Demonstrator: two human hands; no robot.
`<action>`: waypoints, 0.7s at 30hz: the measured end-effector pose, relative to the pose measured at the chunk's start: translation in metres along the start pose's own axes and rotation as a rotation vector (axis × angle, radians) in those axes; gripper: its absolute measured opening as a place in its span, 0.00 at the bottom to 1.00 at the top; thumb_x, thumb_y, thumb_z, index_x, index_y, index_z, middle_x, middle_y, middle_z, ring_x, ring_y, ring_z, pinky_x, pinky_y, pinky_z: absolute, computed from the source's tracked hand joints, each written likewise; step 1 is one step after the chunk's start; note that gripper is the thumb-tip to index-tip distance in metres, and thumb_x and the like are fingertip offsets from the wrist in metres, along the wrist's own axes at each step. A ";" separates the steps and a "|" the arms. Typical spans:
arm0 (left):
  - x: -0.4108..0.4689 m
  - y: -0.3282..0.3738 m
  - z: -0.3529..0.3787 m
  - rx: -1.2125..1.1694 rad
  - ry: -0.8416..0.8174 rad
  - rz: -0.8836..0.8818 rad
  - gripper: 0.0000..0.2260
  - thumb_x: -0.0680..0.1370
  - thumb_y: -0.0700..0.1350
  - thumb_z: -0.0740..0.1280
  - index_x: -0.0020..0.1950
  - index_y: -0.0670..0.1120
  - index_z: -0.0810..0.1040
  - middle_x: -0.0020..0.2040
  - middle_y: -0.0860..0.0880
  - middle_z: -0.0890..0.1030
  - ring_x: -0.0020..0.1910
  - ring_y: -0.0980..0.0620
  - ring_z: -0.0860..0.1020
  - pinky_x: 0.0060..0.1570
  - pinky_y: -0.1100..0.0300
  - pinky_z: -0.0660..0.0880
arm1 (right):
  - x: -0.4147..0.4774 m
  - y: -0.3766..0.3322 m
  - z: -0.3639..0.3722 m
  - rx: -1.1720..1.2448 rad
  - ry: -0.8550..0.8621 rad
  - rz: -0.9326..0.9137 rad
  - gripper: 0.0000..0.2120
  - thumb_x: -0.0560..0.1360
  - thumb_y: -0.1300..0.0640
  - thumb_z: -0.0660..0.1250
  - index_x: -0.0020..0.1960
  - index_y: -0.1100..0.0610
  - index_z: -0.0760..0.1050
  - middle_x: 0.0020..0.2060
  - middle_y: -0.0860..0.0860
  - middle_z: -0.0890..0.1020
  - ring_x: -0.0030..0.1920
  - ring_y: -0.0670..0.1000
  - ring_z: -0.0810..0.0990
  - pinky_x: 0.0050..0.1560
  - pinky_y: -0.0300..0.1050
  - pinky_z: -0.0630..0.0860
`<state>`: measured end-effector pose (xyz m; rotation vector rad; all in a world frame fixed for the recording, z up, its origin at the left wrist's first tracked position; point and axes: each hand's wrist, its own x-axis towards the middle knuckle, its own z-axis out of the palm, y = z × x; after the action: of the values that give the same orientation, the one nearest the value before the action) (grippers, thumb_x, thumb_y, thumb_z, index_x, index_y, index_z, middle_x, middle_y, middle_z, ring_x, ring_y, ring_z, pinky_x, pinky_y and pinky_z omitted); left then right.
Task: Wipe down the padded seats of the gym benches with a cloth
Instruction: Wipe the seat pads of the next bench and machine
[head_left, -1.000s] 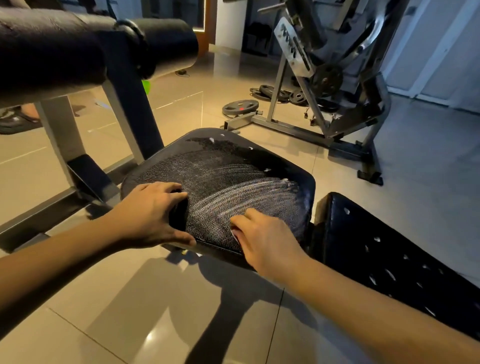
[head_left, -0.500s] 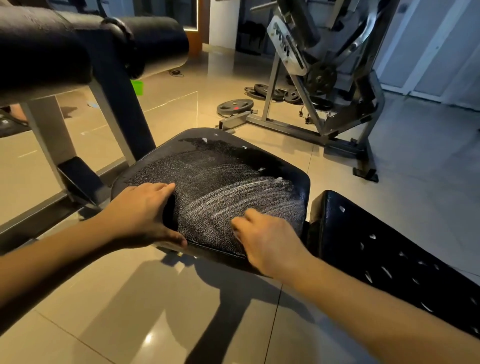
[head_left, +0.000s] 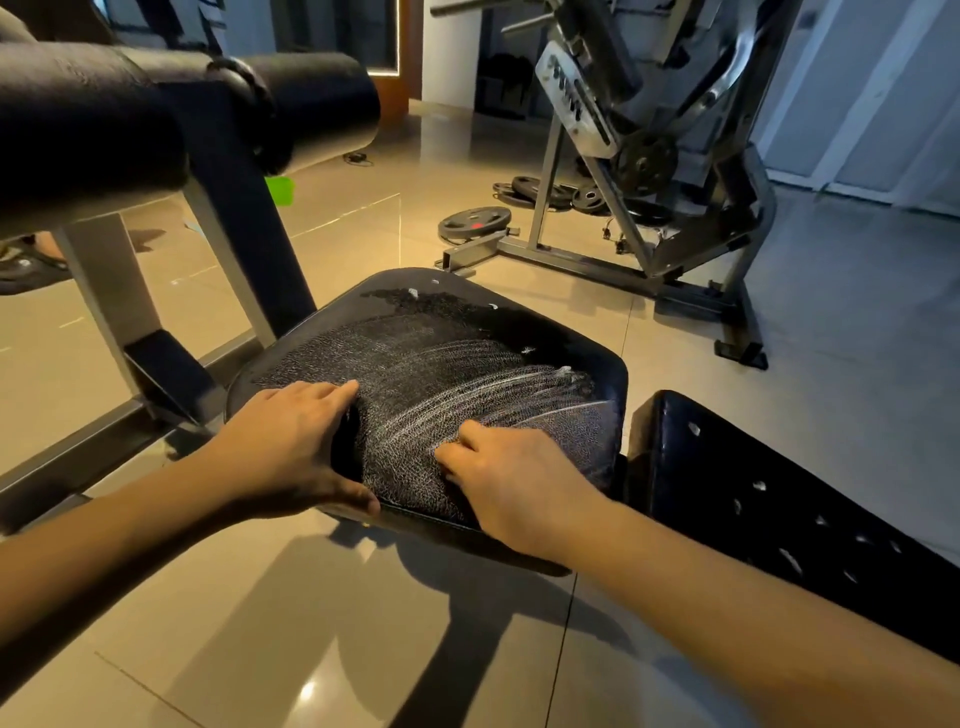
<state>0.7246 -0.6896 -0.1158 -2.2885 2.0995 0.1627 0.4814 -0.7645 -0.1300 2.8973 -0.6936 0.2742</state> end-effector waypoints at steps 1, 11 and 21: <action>0.000 0.000 0.000 -0.003 -0.002 0.002 0.73 0.44 0.89 0.41 0.83 0.51 0.47 0.82 0.51 0.58 0.79 0.50 0.58 0.77 0.53 0.56 | 0.001 0.012 0.002 0.002 0.032 0.020 0.11 0.79 0.56 0.68 0.61 0.52 0.77 0.48 0.49 0.79 0.42 0.51 0.79 0.37 0.43 0.69; -0.004 0.000 0.001 -0.002 0.013 0.003 0.73 0.44 0.89 0.39 0.83 0.51 0.47 0.82 0.52 0.57 0.80 0.51 0.57 0.77 0.53 0.54 | 0.015 0.021 -0.007 -0.027 -0.035 0.382 0.09 0.80 0.56 0.64 0.60 0.54 0.74 0.52 0.53 0.78 0.50 0.57 0.80 0.43 0.49 0.72; -0.009 0.001 0.003 -0.015 0.038 0.009 0.73 0.44 0.88 0.36 0.83 0.50 0.47 0.83 0.52 0.56 0.80 0.51 0.56 0.78 0.53 0.53 | 0.013 0.102 0.006 -0.152 0.015 0.660 0.09 0.83 0.54 0.59 0.60 0.55 0.75 0.50 0.54 0.79 0.48 0.60 0.80 0.42 0.50 0.74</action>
<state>0.7228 -0.6805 -0.1178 -2.3085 2.1345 0.1377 0.4468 -0.8617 -0.1223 2.4322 -1.5734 0.2932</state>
